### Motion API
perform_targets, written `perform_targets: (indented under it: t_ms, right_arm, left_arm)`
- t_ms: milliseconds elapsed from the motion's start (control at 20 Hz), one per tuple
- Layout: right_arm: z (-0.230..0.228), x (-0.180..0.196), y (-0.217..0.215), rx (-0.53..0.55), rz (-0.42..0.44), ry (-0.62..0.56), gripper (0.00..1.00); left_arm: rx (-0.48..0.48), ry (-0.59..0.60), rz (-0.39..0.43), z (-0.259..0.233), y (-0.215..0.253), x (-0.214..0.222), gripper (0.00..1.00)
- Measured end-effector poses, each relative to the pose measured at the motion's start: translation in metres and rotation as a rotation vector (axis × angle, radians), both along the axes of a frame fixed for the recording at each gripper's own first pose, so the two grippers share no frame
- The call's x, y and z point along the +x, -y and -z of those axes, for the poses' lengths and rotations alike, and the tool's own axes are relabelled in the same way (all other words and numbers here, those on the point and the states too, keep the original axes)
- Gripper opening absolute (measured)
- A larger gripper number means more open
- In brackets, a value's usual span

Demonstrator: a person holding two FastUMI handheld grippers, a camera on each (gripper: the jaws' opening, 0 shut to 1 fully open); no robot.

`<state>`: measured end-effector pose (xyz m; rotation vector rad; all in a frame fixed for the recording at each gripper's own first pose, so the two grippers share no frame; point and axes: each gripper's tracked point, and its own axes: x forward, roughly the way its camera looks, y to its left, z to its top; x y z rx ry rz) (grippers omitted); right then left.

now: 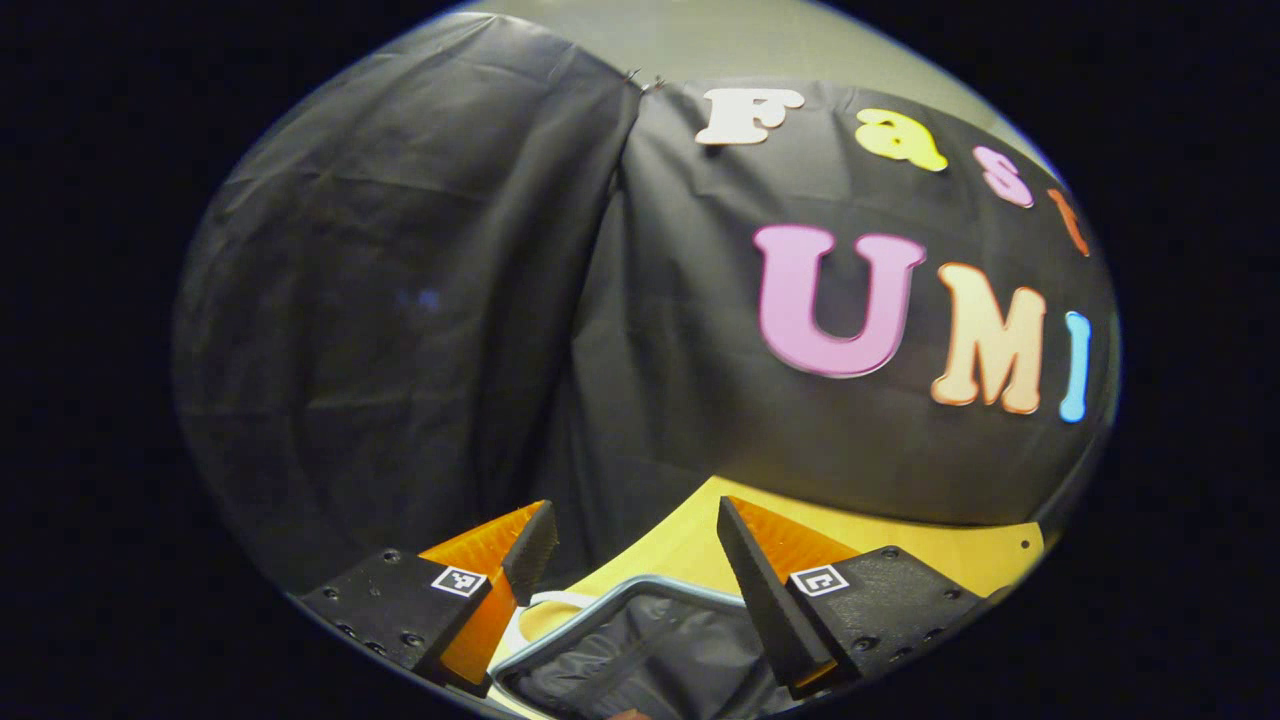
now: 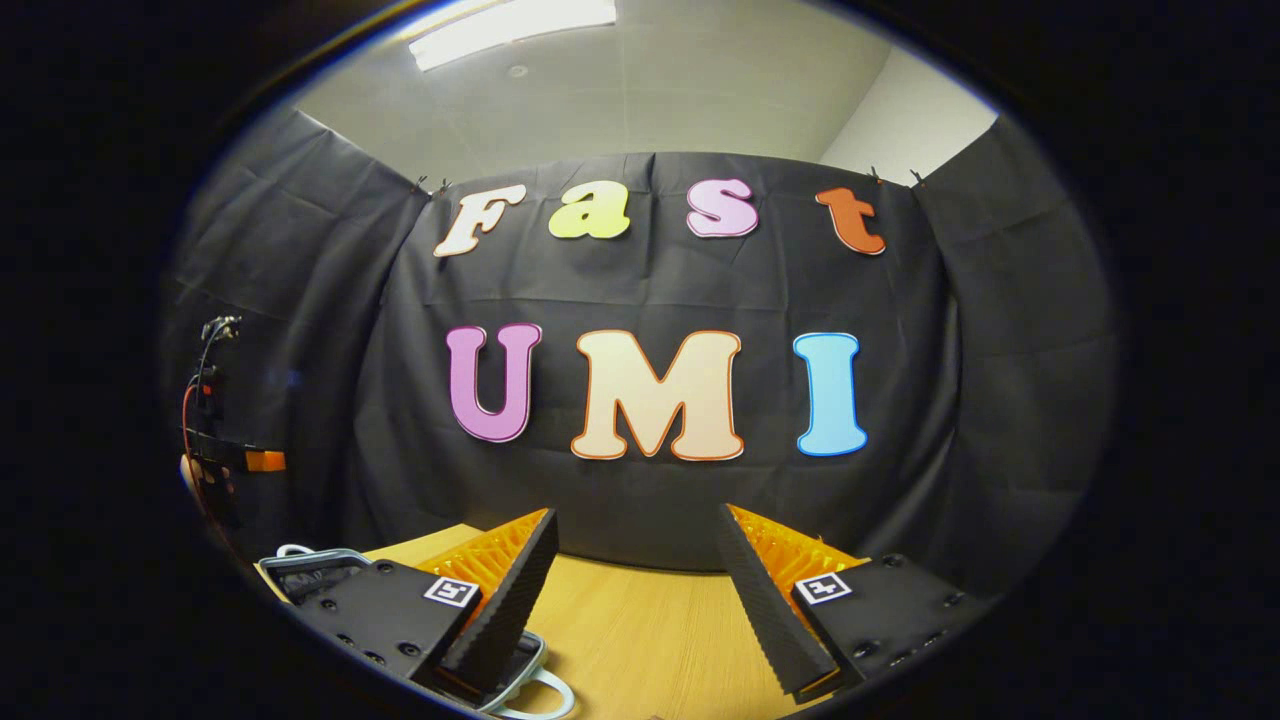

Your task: First open the suitcase, pack the skin care products into it, and then close the suitcase.

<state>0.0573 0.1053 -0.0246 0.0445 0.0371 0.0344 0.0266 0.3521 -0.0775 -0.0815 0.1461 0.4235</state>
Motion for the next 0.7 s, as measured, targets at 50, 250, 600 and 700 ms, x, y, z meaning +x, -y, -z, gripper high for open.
perform_targets:
  t_ms: [50,250,600,700]
  right_arm:
    - [-0.003,-0.002,0.009,-0.020,0.003,0.013,0.98]
    - [-0.018,-0.013,0.038,-0.065,0.002,0.073,0.98]
    - [-0.021,-0.022,0.077,0.033,0.015,0.083,1.00]
    - [-0.021,-0.024,0.088,0.053,0.024,0.088,1.00]
  left_arm:
    - [0.029,0.018,0.012,-0.012,0.014,-0.003,0.95]
    - [0.073,0.083,0.104,-0.054,0.088,0.001,0.94]
    - [0.079,0.203,0.223,-0.088,0.212,-0.002,0.94]
    - [0.079,0.195,0.266,-0.085,0.248,-0.003,0.94]
